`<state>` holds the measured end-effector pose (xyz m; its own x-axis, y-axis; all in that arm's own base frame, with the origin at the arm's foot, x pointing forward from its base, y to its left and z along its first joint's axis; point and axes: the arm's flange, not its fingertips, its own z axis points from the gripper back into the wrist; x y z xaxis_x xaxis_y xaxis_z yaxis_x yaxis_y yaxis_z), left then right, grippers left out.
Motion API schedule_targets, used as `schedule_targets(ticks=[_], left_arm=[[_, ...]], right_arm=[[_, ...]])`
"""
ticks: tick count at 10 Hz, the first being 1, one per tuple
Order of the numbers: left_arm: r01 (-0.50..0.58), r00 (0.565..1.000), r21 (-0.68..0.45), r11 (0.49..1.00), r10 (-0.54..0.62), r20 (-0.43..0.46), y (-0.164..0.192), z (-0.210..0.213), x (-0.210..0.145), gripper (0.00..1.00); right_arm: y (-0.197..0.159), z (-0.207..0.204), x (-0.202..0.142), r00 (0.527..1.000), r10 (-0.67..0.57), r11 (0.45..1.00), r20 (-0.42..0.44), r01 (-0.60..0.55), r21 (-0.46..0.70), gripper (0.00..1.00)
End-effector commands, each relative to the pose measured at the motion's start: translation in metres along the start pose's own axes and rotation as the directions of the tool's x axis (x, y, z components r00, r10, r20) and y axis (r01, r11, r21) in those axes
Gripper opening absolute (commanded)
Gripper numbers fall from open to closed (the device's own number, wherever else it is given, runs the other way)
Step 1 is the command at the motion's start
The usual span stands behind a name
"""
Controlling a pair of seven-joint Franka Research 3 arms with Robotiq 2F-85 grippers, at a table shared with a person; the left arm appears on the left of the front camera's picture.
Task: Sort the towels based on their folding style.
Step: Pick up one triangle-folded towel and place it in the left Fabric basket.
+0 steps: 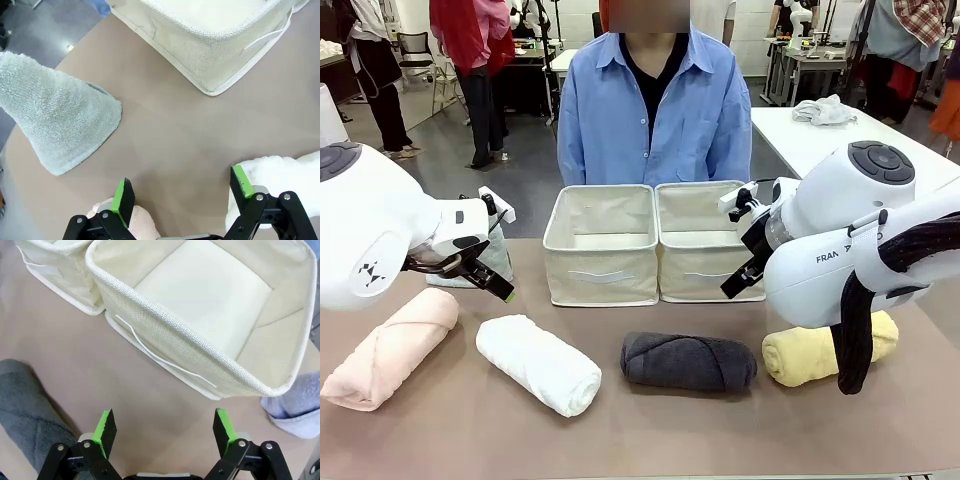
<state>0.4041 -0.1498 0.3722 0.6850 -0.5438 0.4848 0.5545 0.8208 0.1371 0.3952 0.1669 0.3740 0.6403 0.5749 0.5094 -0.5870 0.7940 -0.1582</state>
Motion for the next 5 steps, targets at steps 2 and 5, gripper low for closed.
schedule_targets(ticks=[2, 5], left_arm=[[0.000, 1.000, 0.000, 1.000, 0.000, 0.000, 0.0000, 0.0000, 0.0000, 1.00], [0.000, 1.000, 0.000, 1.000, 0.000, 0.000, 0.0000, 0.0000, 0.0000, 1.00]], right_arm=[[0.0000, 0.0000, 0.0000, 1.000, 0.000, 1.000, 0.000, 0.000, 0.000, 1.00], [0.0000, 0.0000, 0.0000, 1.000, 0.000, 1.000, 0.000, 0.000, 0.000, 1.00]])
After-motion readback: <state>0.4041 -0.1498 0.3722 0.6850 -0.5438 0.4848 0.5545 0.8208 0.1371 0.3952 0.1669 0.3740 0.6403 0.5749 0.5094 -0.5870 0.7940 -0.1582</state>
